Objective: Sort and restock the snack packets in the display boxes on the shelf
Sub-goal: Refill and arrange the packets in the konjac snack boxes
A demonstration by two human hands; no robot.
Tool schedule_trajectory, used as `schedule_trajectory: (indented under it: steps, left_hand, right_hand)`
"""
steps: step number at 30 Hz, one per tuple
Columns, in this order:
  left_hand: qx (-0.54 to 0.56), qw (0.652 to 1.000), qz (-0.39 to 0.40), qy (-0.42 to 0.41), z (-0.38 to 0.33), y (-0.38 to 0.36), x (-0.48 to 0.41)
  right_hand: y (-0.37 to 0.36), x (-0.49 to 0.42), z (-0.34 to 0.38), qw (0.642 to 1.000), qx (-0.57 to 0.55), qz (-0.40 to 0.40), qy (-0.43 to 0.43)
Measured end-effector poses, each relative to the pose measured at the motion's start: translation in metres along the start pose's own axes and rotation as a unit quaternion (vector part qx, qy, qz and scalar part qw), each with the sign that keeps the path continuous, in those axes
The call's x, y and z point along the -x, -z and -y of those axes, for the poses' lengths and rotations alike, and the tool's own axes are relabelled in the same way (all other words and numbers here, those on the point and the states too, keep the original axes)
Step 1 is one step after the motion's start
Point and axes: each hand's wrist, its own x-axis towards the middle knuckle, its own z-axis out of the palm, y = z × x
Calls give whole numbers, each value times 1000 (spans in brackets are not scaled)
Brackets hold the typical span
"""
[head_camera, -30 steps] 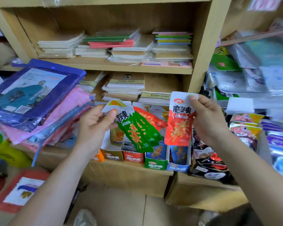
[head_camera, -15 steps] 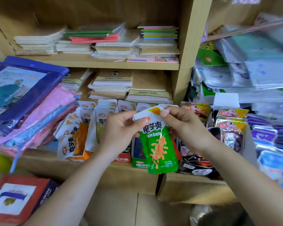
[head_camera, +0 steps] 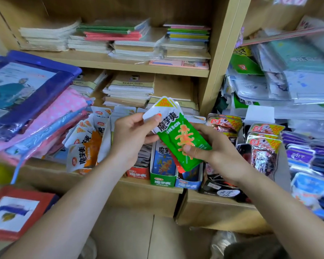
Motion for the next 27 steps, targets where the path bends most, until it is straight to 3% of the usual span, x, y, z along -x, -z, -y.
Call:
schedule_trajectory:
  steps: [3, 6, 8, 10, 12, 13, 16, 18, 24, 27]
  left_hand:
    - [-55, 997, 45, -3, -6, 14, -5]
    - [-185, 973, 125, -55, -9, 42, -11]
    - [-299, 926, 224, -53, -11, 69, -12]
    - [-442, 847, 295, -25, -7, 92, -9]
    - [-564, 767, 303, -39, 6, 104, -6]
    - [-579, 758, 297, -50, 12, 105, -6]
    - [-511, 819, 245, -85, 19, 103, -16]
    - [-493, 839, 199, -113, 21, 99, -25]
    - [-530, 825, 63, -189, 27, 73, -37]
    - [-500, 844, 13, -193, 34, 64, -43]
  right_hand:
    - [-5, 0, -2, 998, -59, -10, -7]
    - [-10, -2, -3, 992, -121, -20, -28]
    - [-10, -7, -4, 986, -151, -53, -46]
    - [-6, -12, -8, 983, -150, -90, -56]
    - [-4, -17, -12, 979, -150, -123, -66]
    - [-3, -20, -13, 977, -150, -135, -67]
    - [-5, -25, -16, 977, -138, -151, -66]
    - [-7, -27, -18, 977, -128, -156, -69]
    - [-14, -31, -22, 970, -132, -179, -99]
    - [-13, -30, -23, 966, -155, -169, -115]
